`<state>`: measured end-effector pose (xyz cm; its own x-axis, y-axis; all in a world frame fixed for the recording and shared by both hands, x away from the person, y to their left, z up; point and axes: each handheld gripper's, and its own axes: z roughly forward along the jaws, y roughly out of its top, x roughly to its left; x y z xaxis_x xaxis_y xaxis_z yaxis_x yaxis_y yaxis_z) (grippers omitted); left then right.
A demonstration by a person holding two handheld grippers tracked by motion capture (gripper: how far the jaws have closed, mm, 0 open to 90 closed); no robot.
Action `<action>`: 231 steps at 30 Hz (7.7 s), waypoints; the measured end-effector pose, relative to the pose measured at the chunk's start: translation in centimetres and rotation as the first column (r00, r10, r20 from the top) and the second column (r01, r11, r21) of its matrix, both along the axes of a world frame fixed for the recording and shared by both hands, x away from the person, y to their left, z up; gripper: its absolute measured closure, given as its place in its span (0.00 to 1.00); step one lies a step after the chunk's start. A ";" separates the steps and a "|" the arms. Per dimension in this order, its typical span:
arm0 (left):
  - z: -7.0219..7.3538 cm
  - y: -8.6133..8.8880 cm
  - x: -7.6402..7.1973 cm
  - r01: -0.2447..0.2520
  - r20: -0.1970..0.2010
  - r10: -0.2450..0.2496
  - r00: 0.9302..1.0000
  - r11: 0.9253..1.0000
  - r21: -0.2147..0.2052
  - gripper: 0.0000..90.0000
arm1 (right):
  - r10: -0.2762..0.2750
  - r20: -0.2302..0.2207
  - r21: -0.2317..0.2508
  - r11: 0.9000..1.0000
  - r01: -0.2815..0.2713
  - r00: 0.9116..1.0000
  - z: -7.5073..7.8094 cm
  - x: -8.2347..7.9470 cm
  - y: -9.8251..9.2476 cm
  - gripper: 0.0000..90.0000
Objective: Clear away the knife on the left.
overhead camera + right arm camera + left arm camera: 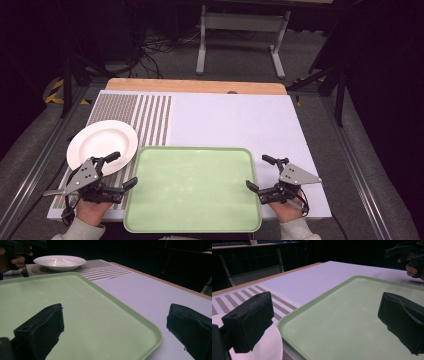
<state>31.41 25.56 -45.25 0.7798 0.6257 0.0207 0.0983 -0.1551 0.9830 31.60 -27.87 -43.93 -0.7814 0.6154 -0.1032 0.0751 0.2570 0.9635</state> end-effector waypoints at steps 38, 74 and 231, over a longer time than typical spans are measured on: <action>3.9 1.4 0.1 0.203 -0.112 -0.189 0.976 0.970 0.132 0.09 | 0.018 -0.021 0.023 1.000 -0.018 1.000 0.1 0.0 -0.3 0.03; 7.3 2.9 0.2 0.368 -0.326 -0.220 0.919 0.774 0.515 0.17 | 0.034 -0.042 0.049 0.998 -0.032 0.999 0.0 0.1 -0.4 0.04; 10.1 -0.7 2.5 0.402 -0.642 0.077 0.763 0.721 0.565 0.89 | 0.051 -0.067 0.090 0.995 -0.044 0.996 -0.3 0.3 -0.7 0.04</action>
<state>33.91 24.88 -35.14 0.8571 0.4967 -0.1368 0.5102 -0.7815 0.3591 31.92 -28.60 -44.22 -0.8134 0.5817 0.0053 0.1321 0.1759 0.9755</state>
